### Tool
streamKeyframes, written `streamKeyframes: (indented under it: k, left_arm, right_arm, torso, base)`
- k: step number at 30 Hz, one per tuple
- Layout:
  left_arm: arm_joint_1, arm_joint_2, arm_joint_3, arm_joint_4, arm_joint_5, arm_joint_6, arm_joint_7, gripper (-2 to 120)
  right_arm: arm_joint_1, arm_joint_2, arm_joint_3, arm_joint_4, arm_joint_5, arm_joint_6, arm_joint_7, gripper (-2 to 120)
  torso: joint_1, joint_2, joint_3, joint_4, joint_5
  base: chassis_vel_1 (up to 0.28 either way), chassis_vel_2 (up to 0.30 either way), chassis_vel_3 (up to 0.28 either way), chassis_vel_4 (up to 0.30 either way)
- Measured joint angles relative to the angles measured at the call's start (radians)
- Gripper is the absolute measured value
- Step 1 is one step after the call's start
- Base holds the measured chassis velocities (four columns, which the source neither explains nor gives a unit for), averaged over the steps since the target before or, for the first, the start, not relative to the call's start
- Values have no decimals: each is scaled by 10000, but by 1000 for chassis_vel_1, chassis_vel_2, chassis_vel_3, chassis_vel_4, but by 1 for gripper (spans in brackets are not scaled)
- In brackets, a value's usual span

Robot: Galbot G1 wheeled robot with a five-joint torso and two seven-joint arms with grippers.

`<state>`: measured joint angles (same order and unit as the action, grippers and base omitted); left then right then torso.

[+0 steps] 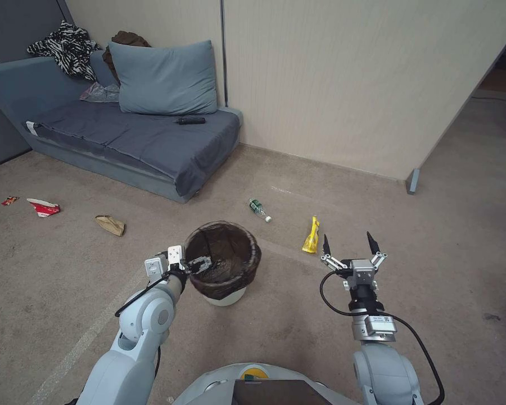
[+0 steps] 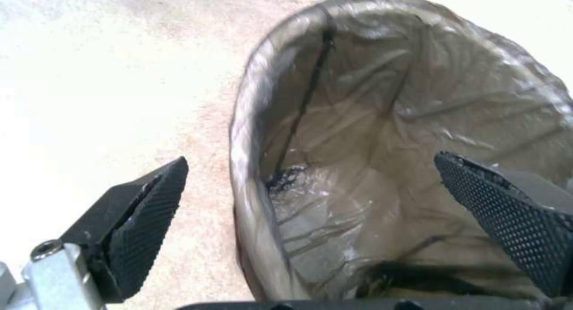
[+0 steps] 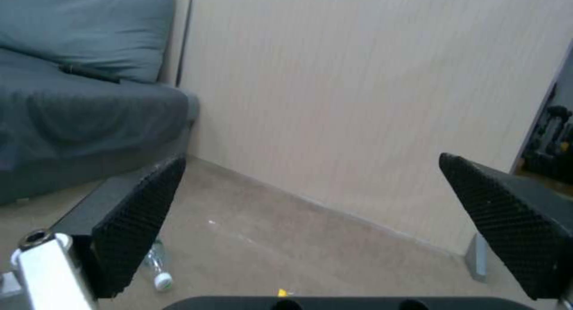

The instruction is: Pick up the trash bin, then pick up the garbage from the floor and place it into the trash bin.

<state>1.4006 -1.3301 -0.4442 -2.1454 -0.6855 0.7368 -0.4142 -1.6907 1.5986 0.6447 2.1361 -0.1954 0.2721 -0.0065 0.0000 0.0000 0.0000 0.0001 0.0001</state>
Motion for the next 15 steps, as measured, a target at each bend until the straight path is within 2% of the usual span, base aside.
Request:
streamKeyframes:
  k: [5, 15]
  left_arm:
    - [-74, -41, -67, 173, 98, -3, -54, 100]
    - [74, -126, -24, -197, 329, -10, -81, 100]
  right_arm:
    - [13, 11, -41, -12, -22, -4, -55, 100]
    - [22, -18, -10, -25, -35, -13, -147, 100]
  torso:
    - [0, 0, 0, 0, -2]
    - [0, 0, 0, -1, 0]
  base:
    - [0, 0, 0, 0]
    - [0, 0, 0, 0]
